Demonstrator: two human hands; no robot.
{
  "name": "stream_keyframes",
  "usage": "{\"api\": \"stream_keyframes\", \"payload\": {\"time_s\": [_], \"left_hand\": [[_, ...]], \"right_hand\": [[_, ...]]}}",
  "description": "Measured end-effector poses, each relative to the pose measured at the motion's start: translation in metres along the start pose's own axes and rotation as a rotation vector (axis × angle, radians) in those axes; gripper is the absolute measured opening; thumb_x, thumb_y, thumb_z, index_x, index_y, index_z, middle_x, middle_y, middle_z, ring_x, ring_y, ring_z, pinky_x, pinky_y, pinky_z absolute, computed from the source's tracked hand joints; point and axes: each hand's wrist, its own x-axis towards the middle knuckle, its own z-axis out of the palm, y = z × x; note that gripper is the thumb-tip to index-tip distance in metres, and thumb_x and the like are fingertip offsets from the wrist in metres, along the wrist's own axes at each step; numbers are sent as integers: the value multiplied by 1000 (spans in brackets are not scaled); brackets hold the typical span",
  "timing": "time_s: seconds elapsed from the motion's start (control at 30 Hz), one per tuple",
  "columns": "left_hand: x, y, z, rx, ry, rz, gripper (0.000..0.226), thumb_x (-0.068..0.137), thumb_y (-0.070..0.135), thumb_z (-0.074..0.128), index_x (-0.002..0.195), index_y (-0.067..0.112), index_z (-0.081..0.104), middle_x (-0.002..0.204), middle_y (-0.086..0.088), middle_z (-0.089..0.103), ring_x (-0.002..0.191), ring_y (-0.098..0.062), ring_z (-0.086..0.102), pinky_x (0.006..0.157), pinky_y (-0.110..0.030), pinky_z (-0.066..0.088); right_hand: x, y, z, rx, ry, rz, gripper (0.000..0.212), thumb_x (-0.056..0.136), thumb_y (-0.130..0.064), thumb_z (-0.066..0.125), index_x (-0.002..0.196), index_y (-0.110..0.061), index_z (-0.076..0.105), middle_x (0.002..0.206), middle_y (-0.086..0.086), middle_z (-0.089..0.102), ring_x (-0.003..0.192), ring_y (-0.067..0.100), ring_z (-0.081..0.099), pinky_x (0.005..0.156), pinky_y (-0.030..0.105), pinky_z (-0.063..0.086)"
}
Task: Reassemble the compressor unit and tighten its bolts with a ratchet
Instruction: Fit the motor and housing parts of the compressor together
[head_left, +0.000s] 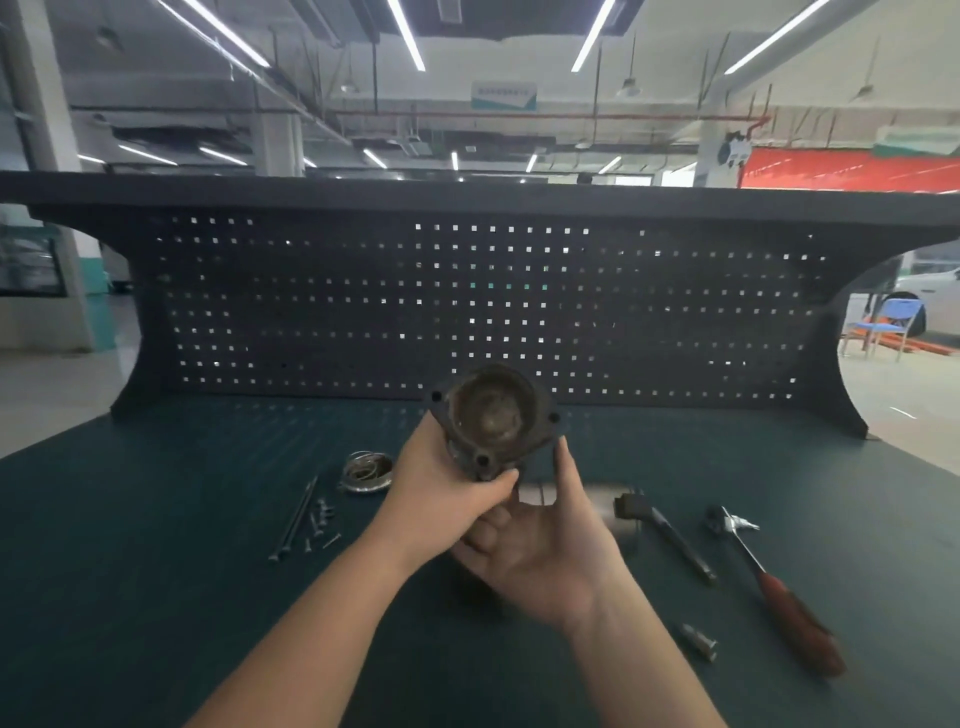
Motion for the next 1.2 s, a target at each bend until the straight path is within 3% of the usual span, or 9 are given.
{"api": "stream_keyframes", "payload": {"time_s": [0.13,0.3,0.4,0.47,0.53,0.67,0.97,1.1,1.2], "left_hand": [[-10,-2,0,-1,-120,26,53,70,5,83,118,15,63,103,5,72,101,-6,67,88,-23,52],[-8,-14,-3,-72,-318,-20,55,71,25,84,111,55,61,142,12,53,134,-5,45,110,-27,39],[7,-40,-32,-157,-350,-148,32,87,18,71,112,38,68,125,19,65,118,1,58,94,-13,44],[27,-69,-53,94,-112,-225,27,91,7,62,105,27,72,105,17,73,107,-7,64,83,-10,44],[53,-99,-71,452,77,-337,30,91,7,59,118,18,66,120,3,68,112,-16,59,87,-19,43],[94,-141,-84,777,14,-490,63,92,31,65,146,11,40,145,-11,47,129,-28,47,100,-36,44],[110,-174,-71,745,79,-520,47,90,28,68,132,8,57,130,-10,61,115,-25,59,90,-31,48],[102,-135,-59,549,260,-295,41,87,32,72,121,9,64,119,-7,64,104,-20,62,86,-29,48],[82,-85,-37,223,77,-138,35,84,26,76,116,15,68,112,-4,63,95,-12,66,84,-28,54]], "right_hand": [[4,4,-3,92,34,-61,57,90,-53,56,105,-1,73,114,18,69,96,34,70,82,45,54],[2,-11,-10,429,41,-253,42,71,-24,67,106,-1,69,106,23,70,104,35,61,88,45,47],[-8,-26,-15,456,-19,-427,39,84,-32,63,80,4,75,86,25,72,76,41,68,73,50,46],[-11,-37,-21,411,1,-528,44,88,-39,61,84,1,76,93,23,72,79,43,67,68,54,47],[-12,-43,-25,338,42,-628,40,85,-41,63,107,-9,71,106,16,72,96,38,66,68,56,52],[-5,-44,-34,214,65,-763,41,81,-32,67,116,-12,64,115,11,70,105,31,67,85,58,50],[4,-41,-51,157,160,-750,42,74,-21,73,113,-9,62,108,12,72,97,31,70,87,61,49],[3,-40,-50,142,157,-760,33,71,-20,72,101,-9,66,102,10,74,94,26,71,92,55,49],[3,-38,-48,118,235,-799,38,73,-26,73,106,-7,66,103,8,74,95,21,71,96,48,49]]}}
